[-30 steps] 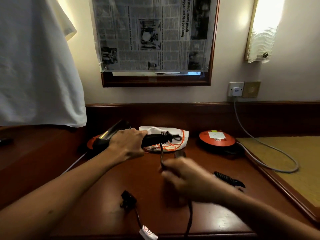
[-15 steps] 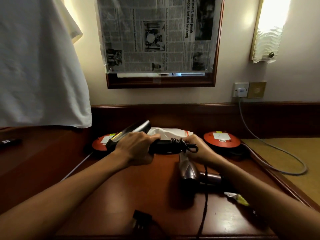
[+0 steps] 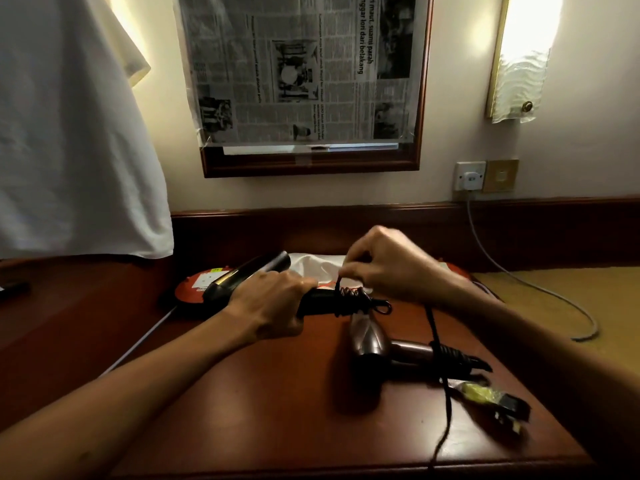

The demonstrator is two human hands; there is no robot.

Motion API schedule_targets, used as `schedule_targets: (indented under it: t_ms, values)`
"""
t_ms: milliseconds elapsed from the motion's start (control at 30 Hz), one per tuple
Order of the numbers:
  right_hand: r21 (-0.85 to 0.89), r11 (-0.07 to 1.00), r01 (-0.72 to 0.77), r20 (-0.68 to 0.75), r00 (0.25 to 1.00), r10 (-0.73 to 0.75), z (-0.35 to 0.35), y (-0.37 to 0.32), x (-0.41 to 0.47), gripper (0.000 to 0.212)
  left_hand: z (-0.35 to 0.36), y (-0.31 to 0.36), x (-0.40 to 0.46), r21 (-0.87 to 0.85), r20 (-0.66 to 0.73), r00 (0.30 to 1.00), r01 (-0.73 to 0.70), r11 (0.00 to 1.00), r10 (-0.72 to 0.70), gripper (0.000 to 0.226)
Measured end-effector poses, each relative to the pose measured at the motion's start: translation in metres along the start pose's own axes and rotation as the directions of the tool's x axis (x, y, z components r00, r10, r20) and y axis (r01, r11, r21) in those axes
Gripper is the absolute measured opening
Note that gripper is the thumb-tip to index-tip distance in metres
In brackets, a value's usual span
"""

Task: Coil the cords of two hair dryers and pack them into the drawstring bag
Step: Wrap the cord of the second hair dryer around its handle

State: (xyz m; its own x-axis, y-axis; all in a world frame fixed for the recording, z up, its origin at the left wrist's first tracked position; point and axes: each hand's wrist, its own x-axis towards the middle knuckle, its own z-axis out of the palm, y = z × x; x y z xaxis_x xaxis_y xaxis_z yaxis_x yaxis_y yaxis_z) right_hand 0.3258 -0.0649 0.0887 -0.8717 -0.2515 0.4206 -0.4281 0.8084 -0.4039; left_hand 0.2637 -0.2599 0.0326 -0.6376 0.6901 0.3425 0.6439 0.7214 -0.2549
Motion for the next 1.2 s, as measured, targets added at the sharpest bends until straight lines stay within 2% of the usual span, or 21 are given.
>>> schedule_targets:
  t_ms: [100, 200, 300, 333, 367, 433, 467, 600, 700, 767, 833, 967, 1033, 1133, 1200]
  values:
    - [0.130, 0.991, -0.039, -0.038, 0.998, 0.044, 0.000, 0.026, 0.015, 0.020, -0.005, -0.007, 0.000, -0.059, -0.089, 0.995, -0.041, 0.997, 0.036, 0.037]
    - [0.466, 0.881, -0.083, -0.011, 0.995, 0.100, 0.024, 0.039, 0.009, 0.014, -0.005, -0.013, 0.002, -0.158, -0.224, 0.974, -0.012, 0.987, -0.024, 0.037]
    - [0.560, 0.813, -0.160, 0.043, 0.986, 0.164, 0.056, 0.031, -0.014, 0.012, -0.009, -0.016, 0.007, -0.287, -0.233, 0.969, 0.009, 0.958, -0.079, 0.031]
    - [0.562, 0.806, -0.186, 0.087, 0.982, 0.166, 0.064, 0.025, -0.024, 0.010, -0.010, -0.016, 0.008, -0.315, -0.206, 0.973, 0.031, 0.948, -0.101, 0.027]
    - [0.559, 0.800, -0.219, 0.146, 0.975, 0.166, 0.070, 0.018, -0.033, 0.019, -0.011, -0.017, 0.009, -0.319, -0.177, 0.977, 0.058, 0.946, -0.120, 0.026]
    - [0.510, 0.802, -0.310, 0.285, 0.941, 0.183, 0.073, 0.003, -0.047, 0.050, -0.010, -0.015, 0.010, -0.291, -0.133, 0.979, 0.111, 0.950, -0.155, 0.029]
    - [0.492, 0.798, -0.347, 0.334, 0.922, 0.195, 0.070, -0.003, -0.051, 0.054, -0.009, -0.012, 0.009, -0.277, -0.124, 0.978, 0.130, 0.952, -0.170, 0.032]
    - [0.515, 0.755, -0.406, 0.405, 0.891, 0.203, 0.053, -0.014, -0.050, 0.022, -0.003, -0.002, 0.013, -0.332, -0.054, 0.969, 0.209, 0.920, -0.239, 0.027]
    - [0.331, 0.892, -0.308, 0.365, 0.913, 0.180, 0.047, -0.019, -0.043, 0.008, -0.004, 0.004, 0.017, -0.338, 0.000, 0.975, 0.210, 0.918, -0.223, 0.019]
    - [0.142, 0.970, -0.200, 0.317, 0.937, 0.147, 0.037, -0.018, -0.035, 0.022, -0.005, 0.008, 0.017, -0.244, 0.033, 0.985, 0.173, 0.954, -0.170, 0.018]
    - [0.034, 0.989, -0.141, 0.281, 0.951, 0.126, 0.022, -0.012, -0.025, 0.030, -0.006, 0.008, 0.014, -0.114, 0.049, 0.989, 0.144, 0.983, -0.139, 0.019]
    - [0.145, 0.988, -0.061, 0.255, 0.967, 0.023, -0.006, 0.001, 0.004, 0.020, -0.006, 0.001, 0.007, -0.024, 0.089, 0.995, 0.050, 0.998, -0.047, 0.031]
    - [0.185, 0.982, -0.024, 0.262, 0.965, -0.025, -0.007, 0.009, 0.020, 0.024, -0.008, -0.002, 0.005, -0.010, 0.085, 0.996, -0.027, 1.000, 0.028, 0.034]
    - [0.275, 0.959, -0.070, 0.261, 0.965, -0.004, 0.005, 0.030, 0.031, 0.032, -0.006, -0.007, 0.002, 0.015, -0.004, 0.995, -0.102, 0.995, 0.103, 0.038]
    - [0.421, 0.900, -0.111, 0.238, 0.971, 0.008, 0.021, 0.045, 0.029, 0.030, -0.001, -0.011, 0.001, -0.016, -0.074, 0.990, -0.122, 0.992, 0.121, 0.035]
